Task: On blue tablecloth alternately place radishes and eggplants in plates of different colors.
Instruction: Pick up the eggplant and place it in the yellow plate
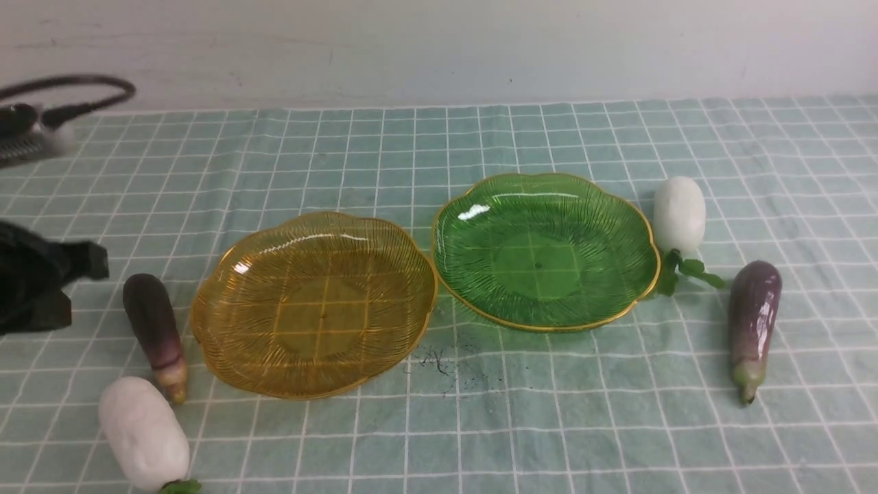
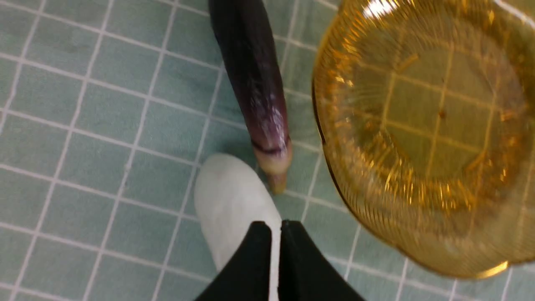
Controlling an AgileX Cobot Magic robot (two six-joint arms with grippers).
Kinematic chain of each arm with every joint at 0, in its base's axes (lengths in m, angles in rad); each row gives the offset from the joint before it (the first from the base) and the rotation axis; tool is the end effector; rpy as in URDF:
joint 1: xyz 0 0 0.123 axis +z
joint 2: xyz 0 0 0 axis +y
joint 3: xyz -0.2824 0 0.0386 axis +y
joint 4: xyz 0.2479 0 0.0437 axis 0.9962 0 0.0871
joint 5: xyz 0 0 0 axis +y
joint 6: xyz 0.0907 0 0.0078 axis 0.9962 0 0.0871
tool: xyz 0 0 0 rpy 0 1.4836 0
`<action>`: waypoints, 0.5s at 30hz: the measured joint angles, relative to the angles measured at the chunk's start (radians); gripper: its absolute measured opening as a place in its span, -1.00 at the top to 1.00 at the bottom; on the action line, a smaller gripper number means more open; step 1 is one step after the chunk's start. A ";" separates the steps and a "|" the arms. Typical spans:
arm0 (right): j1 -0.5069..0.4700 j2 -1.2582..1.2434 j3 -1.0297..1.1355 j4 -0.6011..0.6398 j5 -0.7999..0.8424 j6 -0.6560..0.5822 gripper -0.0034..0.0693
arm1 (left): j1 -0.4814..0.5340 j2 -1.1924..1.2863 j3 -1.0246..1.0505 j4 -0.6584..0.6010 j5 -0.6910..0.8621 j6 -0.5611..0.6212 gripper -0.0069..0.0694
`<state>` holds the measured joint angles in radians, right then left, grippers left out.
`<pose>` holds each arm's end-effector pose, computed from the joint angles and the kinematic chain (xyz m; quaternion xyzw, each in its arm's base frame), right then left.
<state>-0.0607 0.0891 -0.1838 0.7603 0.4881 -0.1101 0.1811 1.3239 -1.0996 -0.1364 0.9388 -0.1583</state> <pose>0.0511 0.0264 0.2375 0.1430 0.7528 0.2860 0.5753 0.2605 0.0375 0.3142 -0.1886 0.9491 -0.0604 0.2451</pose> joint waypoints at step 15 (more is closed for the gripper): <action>0.000 0.555 -0.453 -0.221 0.438 -0.197 0.95 | 0.053 0.461 -0.243 -0.107 -0.040 0.198 0.33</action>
<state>-0.0607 0.6444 -0.6367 0.5392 0.9257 -0.3069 0.2338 1.7852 -1.3429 -0.2438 0.8989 0.0394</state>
